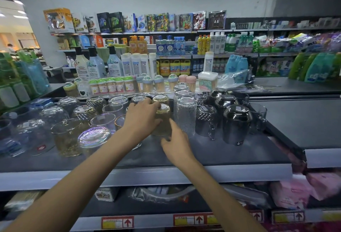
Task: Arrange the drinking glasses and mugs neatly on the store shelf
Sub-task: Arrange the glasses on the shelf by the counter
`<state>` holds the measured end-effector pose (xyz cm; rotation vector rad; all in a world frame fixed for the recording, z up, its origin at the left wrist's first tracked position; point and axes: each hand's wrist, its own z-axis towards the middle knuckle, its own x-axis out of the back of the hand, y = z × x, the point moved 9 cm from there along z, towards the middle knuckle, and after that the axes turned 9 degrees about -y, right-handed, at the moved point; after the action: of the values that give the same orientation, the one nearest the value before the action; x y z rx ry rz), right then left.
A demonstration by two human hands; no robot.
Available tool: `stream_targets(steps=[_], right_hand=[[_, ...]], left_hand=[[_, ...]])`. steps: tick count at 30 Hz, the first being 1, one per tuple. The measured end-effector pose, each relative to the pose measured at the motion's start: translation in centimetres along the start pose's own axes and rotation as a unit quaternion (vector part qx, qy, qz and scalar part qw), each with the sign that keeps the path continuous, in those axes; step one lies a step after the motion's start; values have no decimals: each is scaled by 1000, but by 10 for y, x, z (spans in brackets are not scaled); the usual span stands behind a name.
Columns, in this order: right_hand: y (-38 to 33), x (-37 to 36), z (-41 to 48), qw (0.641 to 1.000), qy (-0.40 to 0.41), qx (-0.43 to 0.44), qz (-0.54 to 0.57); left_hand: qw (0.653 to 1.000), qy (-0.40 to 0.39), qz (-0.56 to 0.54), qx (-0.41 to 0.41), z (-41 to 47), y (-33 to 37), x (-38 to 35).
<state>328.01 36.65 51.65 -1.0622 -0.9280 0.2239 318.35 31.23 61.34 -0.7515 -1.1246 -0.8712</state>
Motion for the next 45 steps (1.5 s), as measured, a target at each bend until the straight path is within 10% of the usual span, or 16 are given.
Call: stream_targets(steps=[8, 20, 27, 35, 45], right_hand=[[-38, 56, -67, 989, 76, 115, 54], [-5, 264, -112, 963, 242, 114, -13], [57, 357, 2, 974, 125, 52, -182], [97, 330, 96, 897, -96, 113, -416], [106, 323, 108, 903, -130, 190, -363]], left_hand=[[965, 172, -176, -95, -71, 33, 41], [905, 185, -322, -210, -69, 181, 57], [942, 187, -166, -222, -25, 293, 38], [979, 126, -29, -155, 9, 353, -2], [984, 146, -18, -96, 20, 357, -12]])
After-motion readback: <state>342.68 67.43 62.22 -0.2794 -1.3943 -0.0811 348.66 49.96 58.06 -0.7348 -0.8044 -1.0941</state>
